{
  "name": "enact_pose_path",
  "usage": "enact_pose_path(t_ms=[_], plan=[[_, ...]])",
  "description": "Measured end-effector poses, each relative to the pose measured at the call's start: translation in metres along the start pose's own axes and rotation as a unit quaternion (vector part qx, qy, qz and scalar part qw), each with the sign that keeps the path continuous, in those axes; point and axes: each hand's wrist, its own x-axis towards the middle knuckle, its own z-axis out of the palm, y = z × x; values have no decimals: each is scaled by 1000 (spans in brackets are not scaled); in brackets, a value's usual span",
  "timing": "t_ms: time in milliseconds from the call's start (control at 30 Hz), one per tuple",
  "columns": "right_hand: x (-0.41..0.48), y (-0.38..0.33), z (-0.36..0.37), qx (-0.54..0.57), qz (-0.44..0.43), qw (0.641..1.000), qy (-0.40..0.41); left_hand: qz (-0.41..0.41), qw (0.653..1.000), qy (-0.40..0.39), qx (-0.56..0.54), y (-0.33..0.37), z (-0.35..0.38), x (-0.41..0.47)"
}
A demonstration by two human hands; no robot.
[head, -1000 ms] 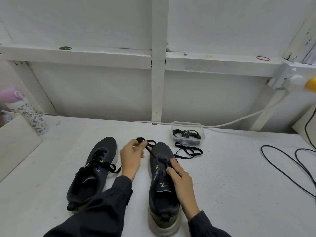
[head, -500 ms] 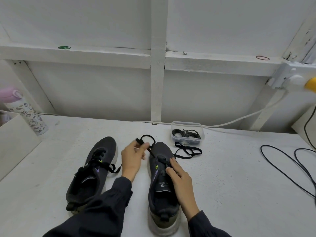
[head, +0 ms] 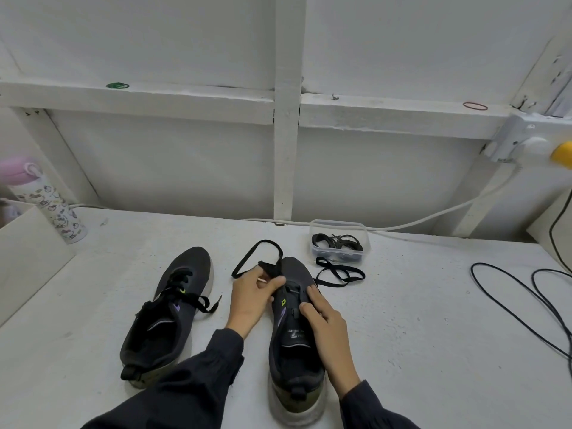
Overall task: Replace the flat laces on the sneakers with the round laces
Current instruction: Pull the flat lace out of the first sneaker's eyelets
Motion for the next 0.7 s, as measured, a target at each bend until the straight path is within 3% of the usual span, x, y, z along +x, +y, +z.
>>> enact_pose_path(t_ms=[100, 267, 400, 533, 700], plan=[[-1, 0, 0, -4, 1, 1000, -7, 7, 997, 41, -65, 5, -1, 4], [4, -3, -3, -50, 0, 999, -16, 4, 996, 37, -82, -4, 6, -7], [16, -17, -9, -121, -59, 991, -9, 1, 996, 31, -85, -10, 4, -13], [37, -28, -2, -281, -133, 950, -7, -4, 998, 15, -56, -21, 5, -16], [48, -36, 10, -434, -167, 885, -12, 55, 998, 15, -6, -18, 3, -13]])
